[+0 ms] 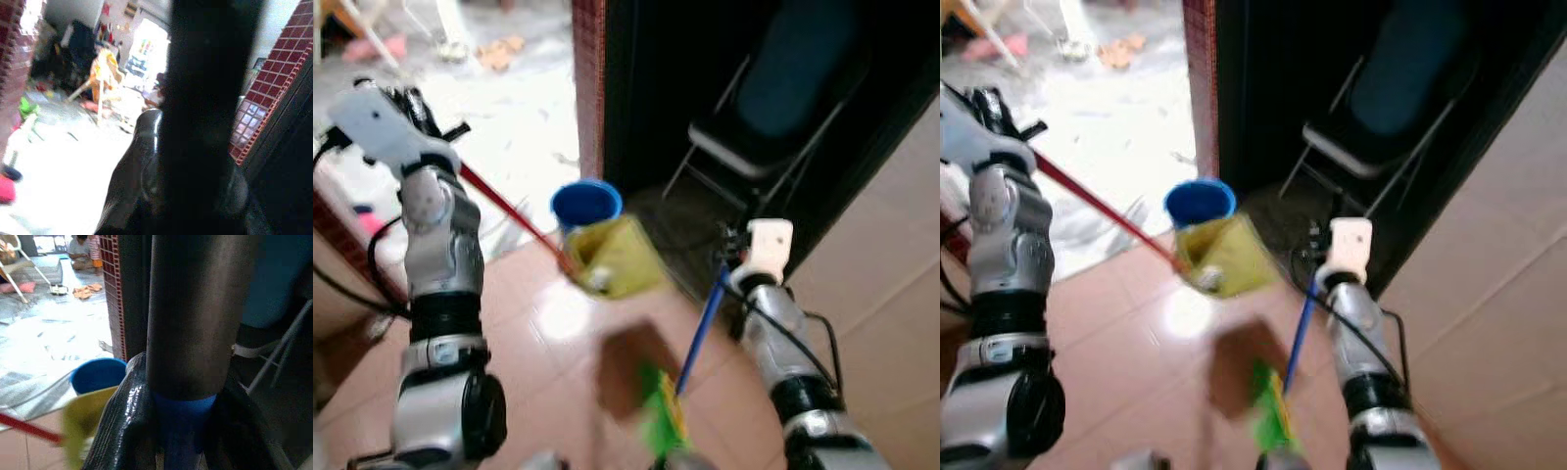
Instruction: Sweep floor
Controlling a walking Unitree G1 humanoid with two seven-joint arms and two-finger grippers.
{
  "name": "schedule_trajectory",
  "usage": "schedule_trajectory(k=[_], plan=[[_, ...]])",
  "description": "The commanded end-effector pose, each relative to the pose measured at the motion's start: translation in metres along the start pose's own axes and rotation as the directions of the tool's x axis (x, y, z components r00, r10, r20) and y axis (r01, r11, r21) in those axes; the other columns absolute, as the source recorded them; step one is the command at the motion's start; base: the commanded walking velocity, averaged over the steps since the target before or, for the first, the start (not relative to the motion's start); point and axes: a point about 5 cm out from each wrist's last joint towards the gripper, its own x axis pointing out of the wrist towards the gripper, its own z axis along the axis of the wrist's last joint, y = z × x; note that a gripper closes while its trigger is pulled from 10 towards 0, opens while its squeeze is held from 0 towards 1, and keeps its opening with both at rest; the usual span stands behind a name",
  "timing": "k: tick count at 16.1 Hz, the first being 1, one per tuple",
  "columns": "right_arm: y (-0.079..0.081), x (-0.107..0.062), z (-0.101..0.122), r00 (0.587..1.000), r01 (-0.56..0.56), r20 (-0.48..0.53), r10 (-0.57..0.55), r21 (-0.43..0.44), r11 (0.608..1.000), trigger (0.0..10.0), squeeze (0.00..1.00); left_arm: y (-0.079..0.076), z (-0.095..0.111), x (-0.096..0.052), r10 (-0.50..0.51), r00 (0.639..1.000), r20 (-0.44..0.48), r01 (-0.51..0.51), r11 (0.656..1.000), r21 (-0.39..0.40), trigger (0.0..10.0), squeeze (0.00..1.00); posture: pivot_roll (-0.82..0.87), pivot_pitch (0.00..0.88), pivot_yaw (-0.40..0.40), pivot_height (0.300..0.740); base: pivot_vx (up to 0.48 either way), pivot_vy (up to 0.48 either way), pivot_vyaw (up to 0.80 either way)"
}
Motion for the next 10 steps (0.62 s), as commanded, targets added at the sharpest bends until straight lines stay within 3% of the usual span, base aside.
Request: schedule_trajectory(k=[1, 6, 10], plan=[[0.009, 0.009, 0.020, 0.996, -0.046, 0.079, 0.049, -0.039, 0.998, 10.0, 0.00, -0.003, 0.034, 0.008, -0.003, 0.990, 0.143, 0.007, 1.000, -0.027, 10.0, 0.00, 0.00, 0.018, -0.038, 0.740, 0.454, 0.000, 0.00], [0.009, 0.010, 0.020, 0.996, -0.051, 0.075, 0.054, -0.037, 0.998, 10.0, 0.00, -0.004, 0.047, 0.011, -0.006, 0.978, 0.207, 0.000, 1.000, 0.030, 10.0, 0.00, 0.00, 0.020, -0.038, 0.740, 0.444, 0.000, 0.00], [0.012, 0.010, 0.021, 0.993, -0.072, 0.085, 0.076, -0.059, 0.996, 10.0, 0.00, -0.008, 0.056, 0.012, -0.028, 0.965, 0.261, 0.005, 0.996, 0.088, 10.0, 0.00, 0.00, 0.019, -0.039, 0.740, 0.368, 0.308, 0.14]])
